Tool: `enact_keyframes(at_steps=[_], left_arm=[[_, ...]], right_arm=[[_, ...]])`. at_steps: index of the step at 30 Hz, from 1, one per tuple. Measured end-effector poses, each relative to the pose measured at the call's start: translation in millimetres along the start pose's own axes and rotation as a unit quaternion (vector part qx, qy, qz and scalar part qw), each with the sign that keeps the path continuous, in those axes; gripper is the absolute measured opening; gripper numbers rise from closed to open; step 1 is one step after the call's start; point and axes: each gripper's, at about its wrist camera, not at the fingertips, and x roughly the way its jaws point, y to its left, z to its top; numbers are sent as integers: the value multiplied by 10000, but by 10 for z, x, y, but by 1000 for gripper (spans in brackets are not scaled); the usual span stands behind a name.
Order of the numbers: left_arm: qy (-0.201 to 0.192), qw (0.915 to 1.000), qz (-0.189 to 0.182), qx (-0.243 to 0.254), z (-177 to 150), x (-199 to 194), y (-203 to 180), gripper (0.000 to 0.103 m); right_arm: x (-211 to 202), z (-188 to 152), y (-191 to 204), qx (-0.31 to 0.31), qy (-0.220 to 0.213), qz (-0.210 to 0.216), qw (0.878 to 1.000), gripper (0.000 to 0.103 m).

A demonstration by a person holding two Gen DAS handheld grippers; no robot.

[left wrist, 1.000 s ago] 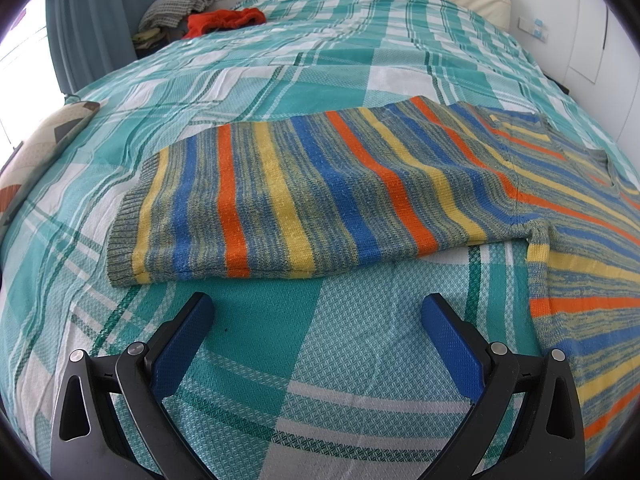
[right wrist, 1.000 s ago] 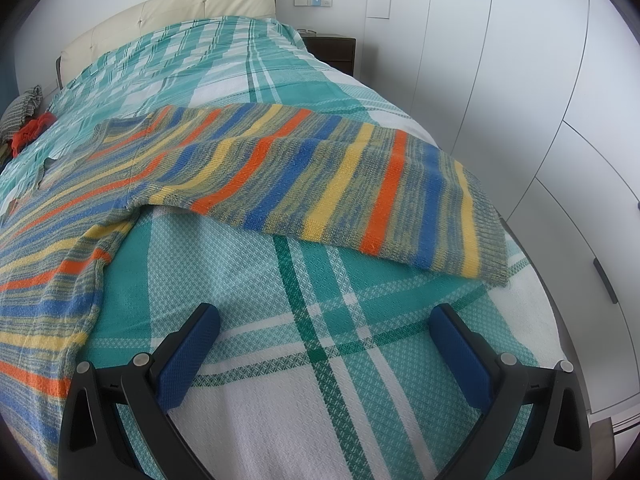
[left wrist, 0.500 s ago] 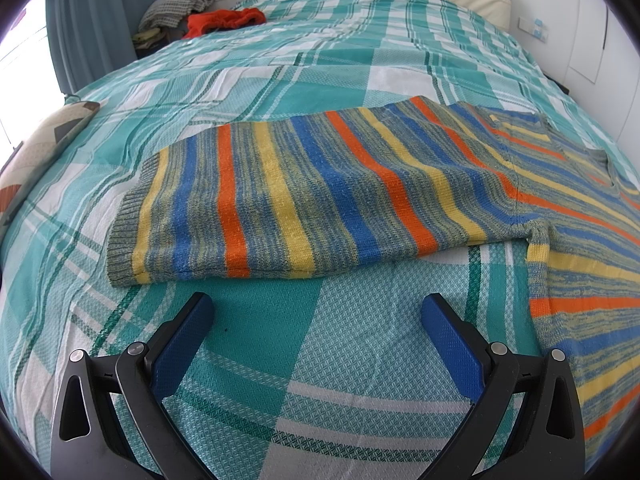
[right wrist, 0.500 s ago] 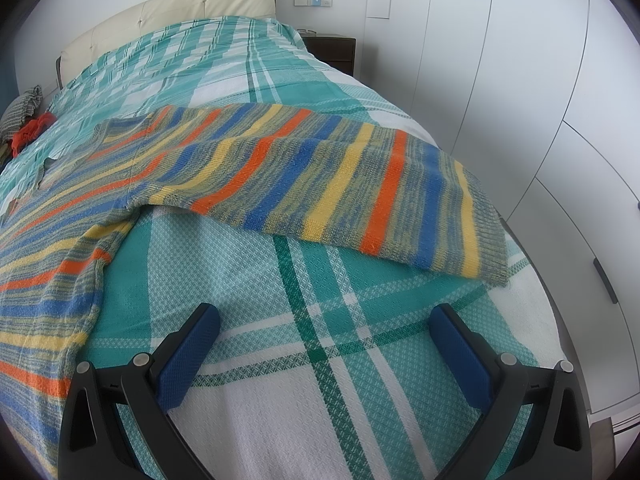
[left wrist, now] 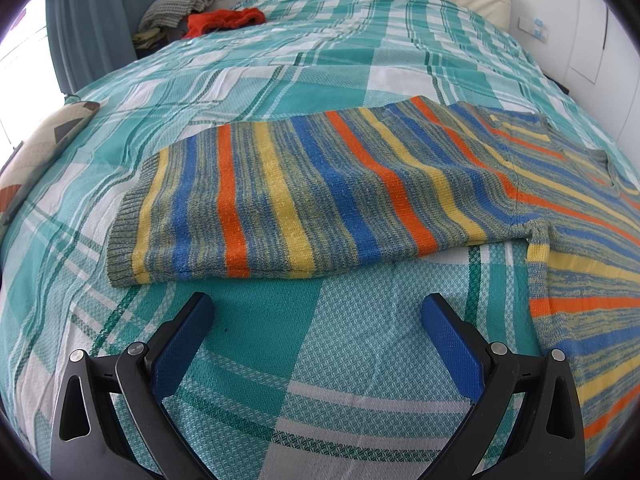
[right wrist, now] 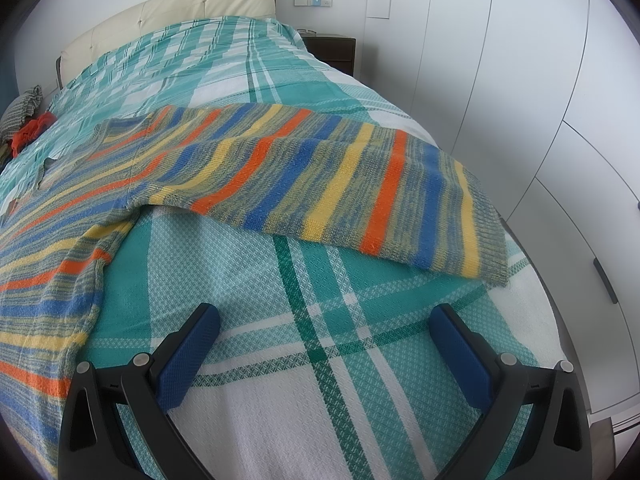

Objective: Fold small clothes

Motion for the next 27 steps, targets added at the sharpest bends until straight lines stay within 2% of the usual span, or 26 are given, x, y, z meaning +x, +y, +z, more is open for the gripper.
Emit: enact_keyframes(at_steps=[27], left_arm=[[1,10000,-2,-2,-7,-12,7,103]], right_arm=[[15,7,16,-1,0,-1,10000,103]])
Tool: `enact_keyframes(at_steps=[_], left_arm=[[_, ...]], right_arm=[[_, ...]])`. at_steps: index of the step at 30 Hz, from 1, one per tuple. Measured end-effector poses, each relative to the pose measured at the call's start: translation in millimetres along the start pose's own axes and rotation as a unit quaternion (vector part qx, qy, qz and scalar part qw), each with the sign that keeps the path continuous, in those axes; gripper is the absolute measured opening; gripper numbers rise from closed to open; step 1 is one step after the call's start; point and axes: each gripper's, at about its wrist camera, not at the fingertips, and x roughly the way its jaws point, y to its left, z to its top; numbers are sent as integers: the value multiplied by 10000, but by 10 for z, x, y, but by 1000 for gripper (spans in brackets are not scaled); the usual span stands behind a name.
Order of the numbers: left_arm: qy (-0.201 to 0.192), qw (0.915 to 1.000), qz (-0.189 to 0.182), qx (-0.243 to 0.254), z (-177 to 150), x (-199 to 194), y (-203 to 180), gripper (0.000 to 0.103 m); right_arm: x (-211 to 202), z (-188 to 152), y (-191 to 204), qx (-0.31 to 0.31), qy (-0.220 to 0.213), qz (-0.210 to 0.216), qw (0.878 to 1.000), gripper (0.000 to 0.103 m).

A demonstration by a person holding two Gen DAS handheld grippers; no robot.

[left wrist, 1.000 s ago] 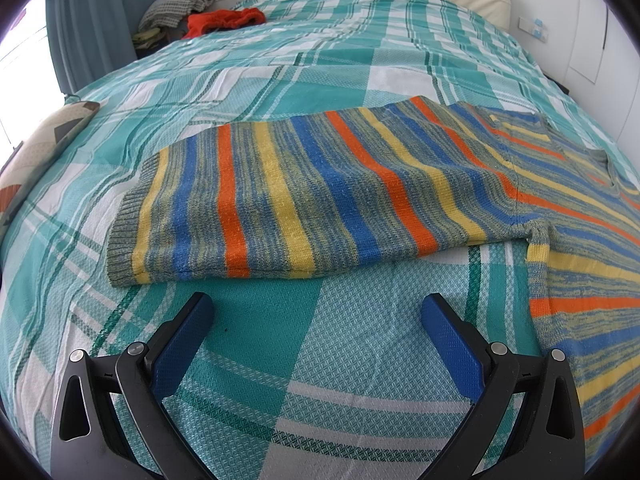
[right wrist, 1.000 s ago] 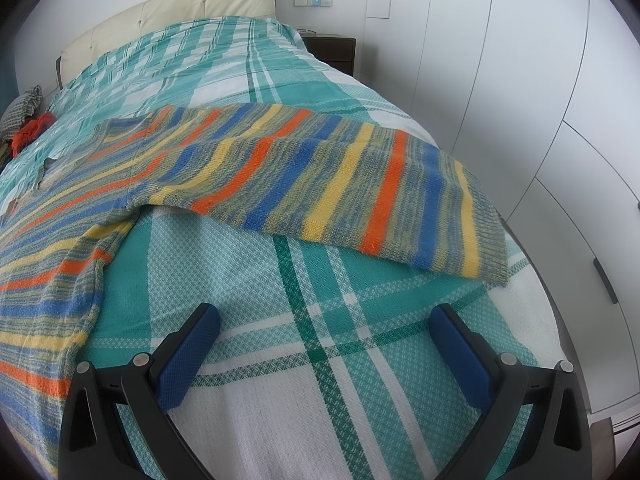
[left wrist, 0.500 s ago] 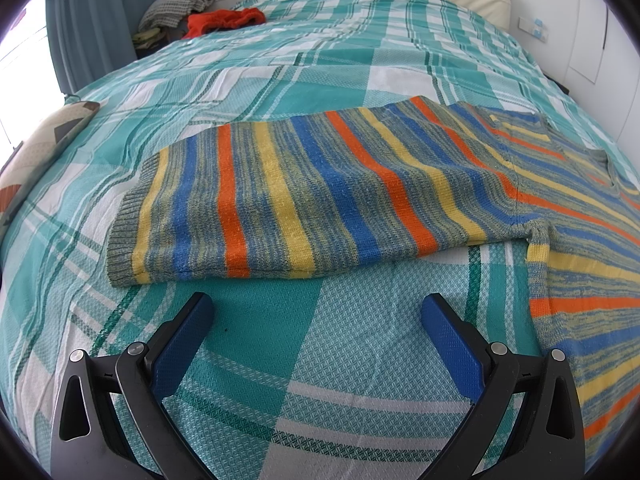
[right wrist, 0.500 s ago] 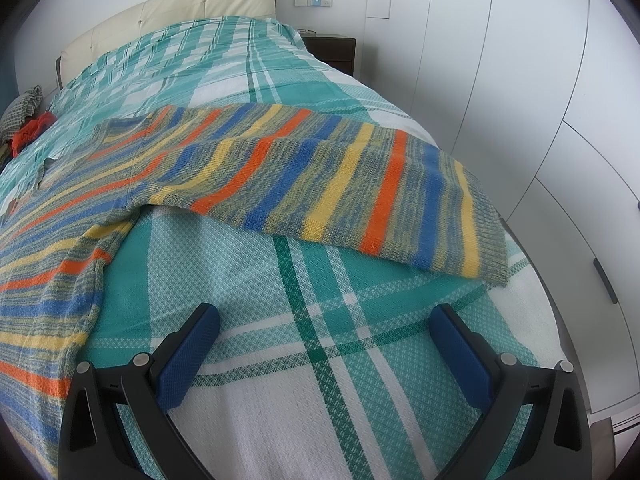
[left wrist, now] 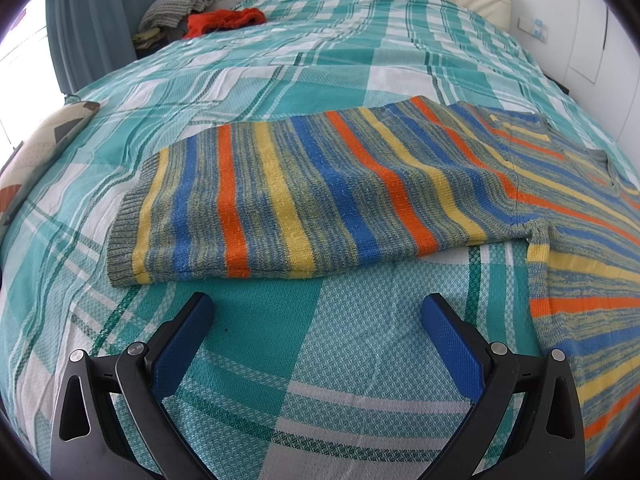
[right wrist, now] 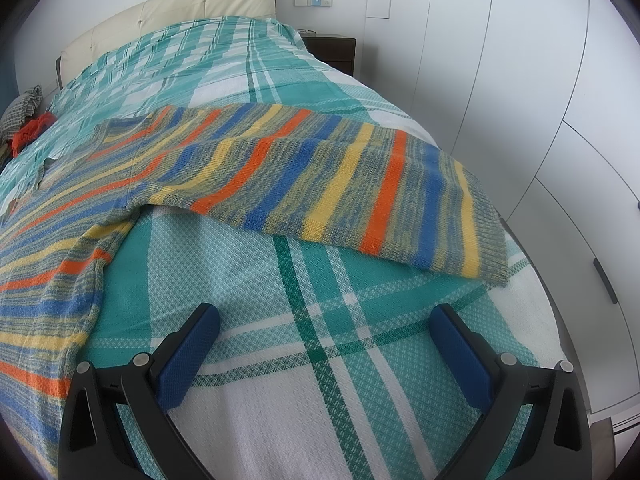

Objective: Fold small clothes

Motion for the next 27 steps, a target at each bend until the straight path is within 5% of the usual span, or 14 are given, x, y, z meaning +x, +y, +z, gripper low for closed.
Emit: enact_keyframes(at_steps=[27], left_arm=[[1,10000,-1,-1,1,-4,4,103]], right_arm=[[-12,-3,-13,0,0,0,10000,103]])
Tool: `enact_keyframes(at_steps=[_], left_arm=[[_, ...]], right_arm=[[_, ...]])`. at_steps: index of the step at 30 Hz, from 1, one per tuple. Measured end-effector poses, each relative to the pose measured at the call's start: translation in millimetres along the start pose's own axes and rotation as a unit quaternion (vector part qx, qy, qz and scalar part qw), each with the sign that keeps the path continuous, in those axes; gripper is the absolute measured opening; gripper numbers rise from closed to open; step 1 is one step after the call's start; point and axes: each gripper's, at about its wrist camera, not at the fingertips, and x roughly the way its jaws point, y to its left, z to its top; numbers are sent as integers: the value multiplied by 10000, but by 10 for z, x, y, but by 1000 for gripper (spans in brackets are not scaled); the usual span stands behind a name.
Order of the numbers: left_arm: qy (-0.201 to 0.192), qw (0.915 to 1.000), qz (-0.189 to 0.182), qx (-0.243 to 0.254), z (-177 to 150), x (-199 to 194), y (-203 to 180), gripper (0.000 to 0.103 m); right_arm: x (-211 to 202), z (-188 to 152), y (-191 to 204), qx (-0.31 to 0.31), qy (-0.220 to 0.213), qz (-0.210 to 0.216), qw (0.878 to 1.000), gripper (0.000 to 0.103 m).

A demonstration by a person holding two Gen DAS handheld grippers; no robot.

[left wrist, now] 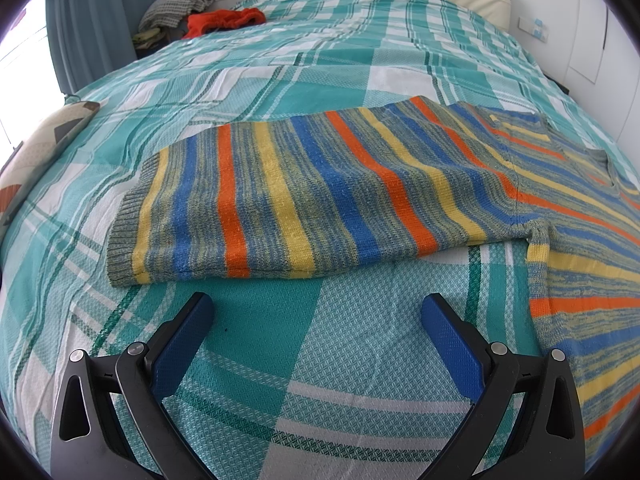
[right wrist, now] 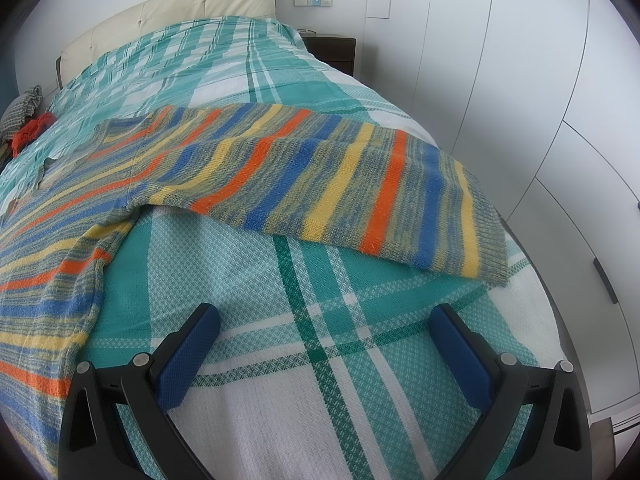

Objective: Fold small clothes

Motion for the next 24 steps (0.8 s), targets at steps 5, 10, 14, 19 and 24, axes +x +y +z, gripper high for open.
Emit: enact_keyframes(at_steps=[5,10,14,19,24], left_arm=[[0,10000,0,0,1,0,1,103],[1,10000,0,0,3,2,0,103],[5,10000,-1,-7,0,-2,2,103],[4,10000,-1,-7,-4,-7,4,103],[5,10000,-3,-8,2,-2,3,103]], right_arm=[[16,8,19,-1,0,-1,10000,103],[17,9,21,0,1,0,10000,103],[8,5,11,0,0,0,10000,103],[13,7,17,0,0,-1,10000,103],[19,10,24,-1,0,-1,10000,103]])
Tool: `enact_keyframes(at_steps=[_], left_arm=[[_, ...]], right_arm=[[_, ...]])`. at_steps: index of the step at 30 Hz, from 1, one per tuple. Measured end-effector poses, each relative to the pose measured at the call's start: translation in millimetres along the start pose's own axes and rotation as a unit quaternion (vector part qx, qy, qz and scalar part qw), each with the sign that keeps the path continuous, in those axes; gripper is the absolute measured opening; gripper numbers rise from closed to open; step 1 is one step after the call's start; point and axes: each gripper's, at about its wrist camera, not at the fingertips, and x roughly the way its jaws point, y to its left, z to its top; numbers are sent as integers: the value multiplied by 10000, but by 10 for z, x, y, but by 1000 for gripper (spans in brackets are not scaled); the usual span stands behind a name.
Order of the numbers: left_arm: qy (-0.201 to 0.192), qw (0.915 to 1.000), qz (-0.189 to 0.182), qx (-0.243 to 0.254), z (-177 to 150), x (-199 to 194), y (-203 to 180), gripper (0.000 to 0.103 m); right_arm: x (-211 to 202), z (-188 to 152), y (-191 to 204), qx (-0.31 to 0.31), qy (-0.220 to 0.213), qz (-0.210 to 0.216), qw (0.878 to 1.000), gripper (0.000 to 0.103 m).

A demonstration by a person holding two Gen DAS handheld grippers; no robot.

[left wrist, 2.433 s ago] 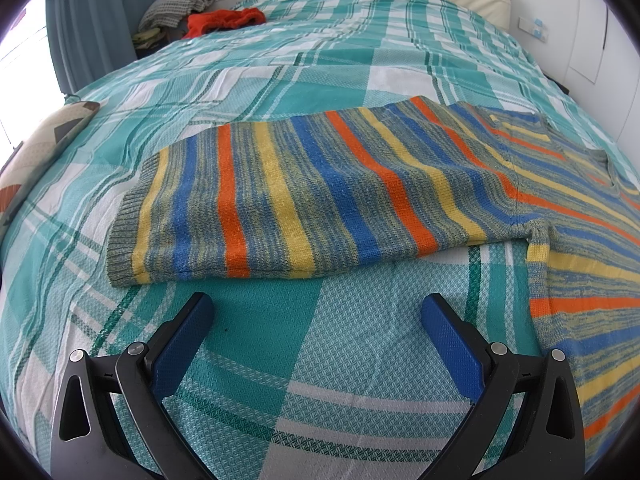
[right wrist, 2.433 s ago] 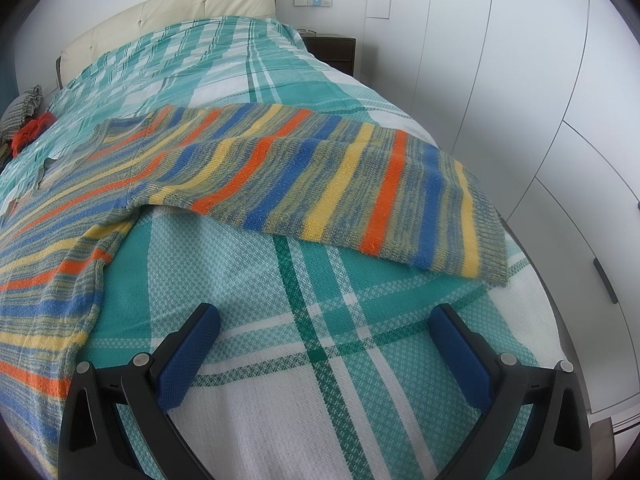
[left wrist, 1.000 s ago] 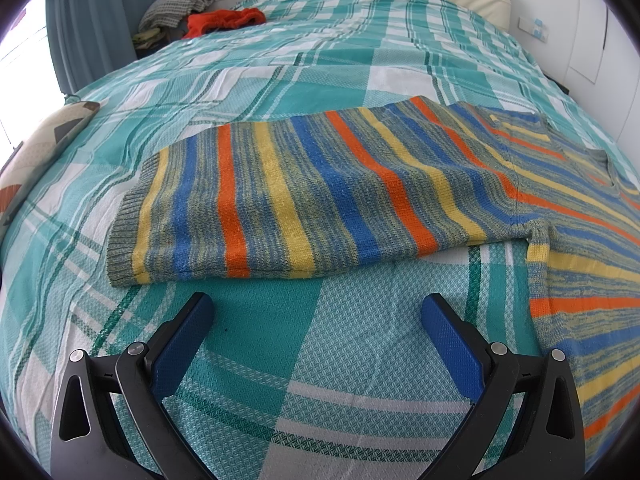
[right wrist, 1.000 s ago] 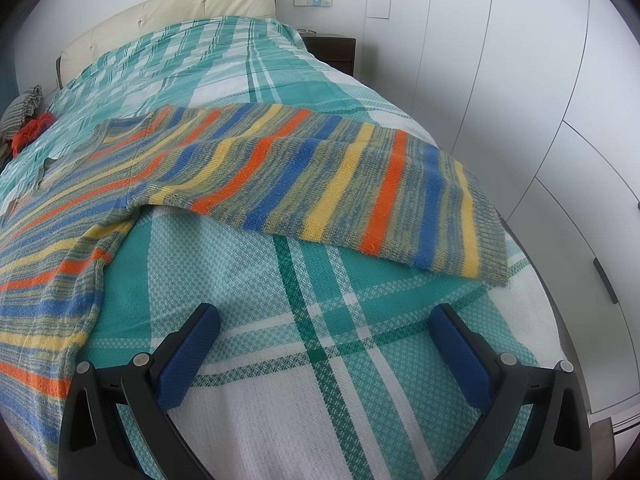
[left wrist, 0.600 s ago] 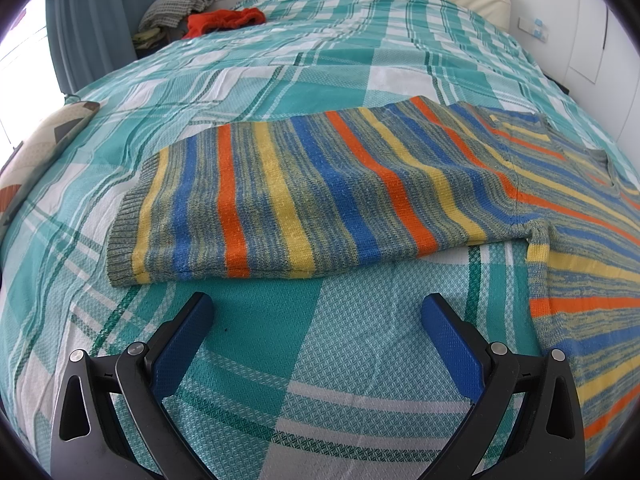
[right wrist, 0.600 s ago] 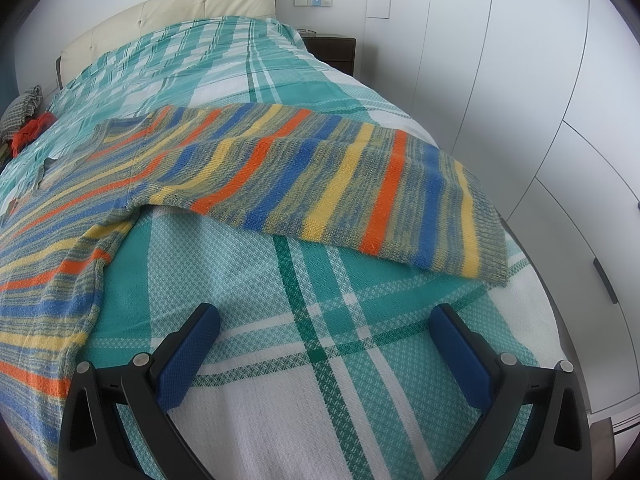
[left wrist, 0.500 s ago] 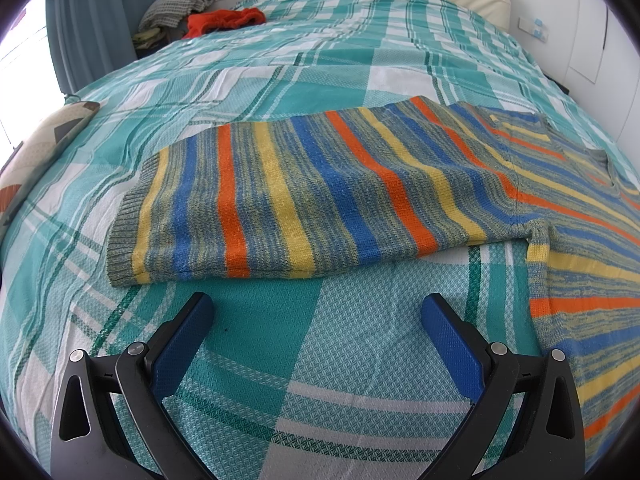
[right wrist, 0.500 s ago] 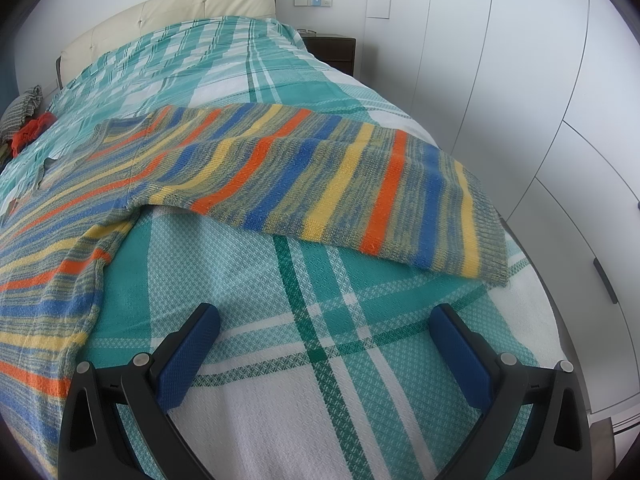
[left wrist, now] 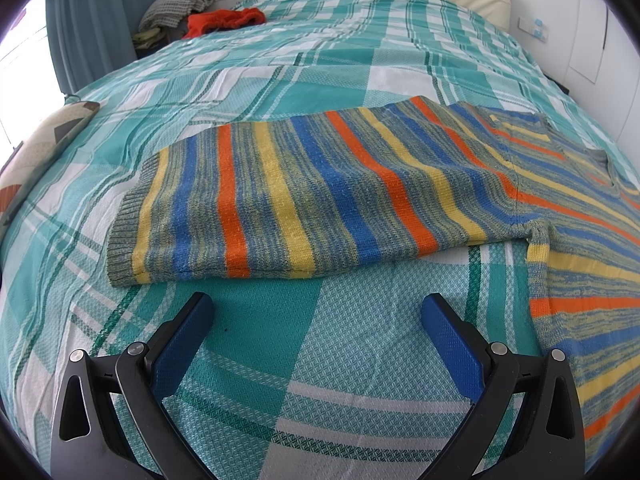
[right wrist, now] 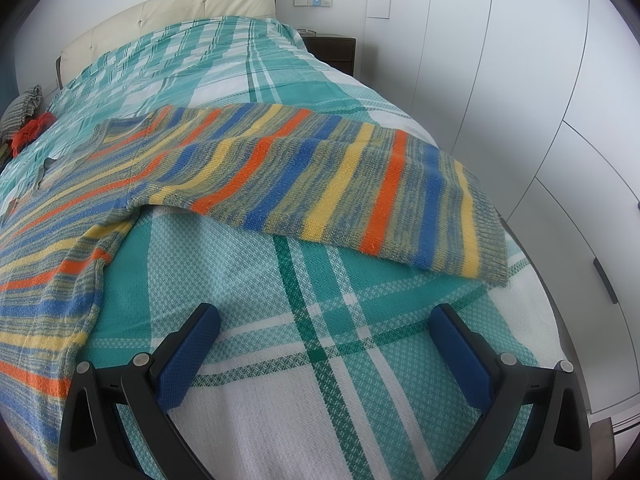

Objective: Fold small clothes

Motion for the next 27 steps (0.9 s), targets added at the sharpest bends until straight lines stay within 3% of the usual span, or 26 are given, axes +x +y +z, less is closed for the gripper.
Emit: enact_keyframes(at_steps=[14,22,23,25,26,27], left_arm=[[-12,10000,-18,-7,8,28,-4,103],[4,10000,-19,-3,74,99,-29,103],[7,10000,-13,2,76,98,-27,103],[5,10000,-15,-4,75,98,-26,103],[6,10000,-12,-2,78,94,-23,103],[6,10000,-18,-3,77,96,-19,103]], right_arm=[[-13,3,35,-60,-10,-92,9999,103],[15,26,-8,-39,89,128,9999,103],[28,56,-35,15,135,292,9995,103],[-88,103,-266,458,79,1105,9928,103],[-196,107,-492,981,-78,1796,9788,103],[-262,95,-749,1588,-177,2425,9569,103]])
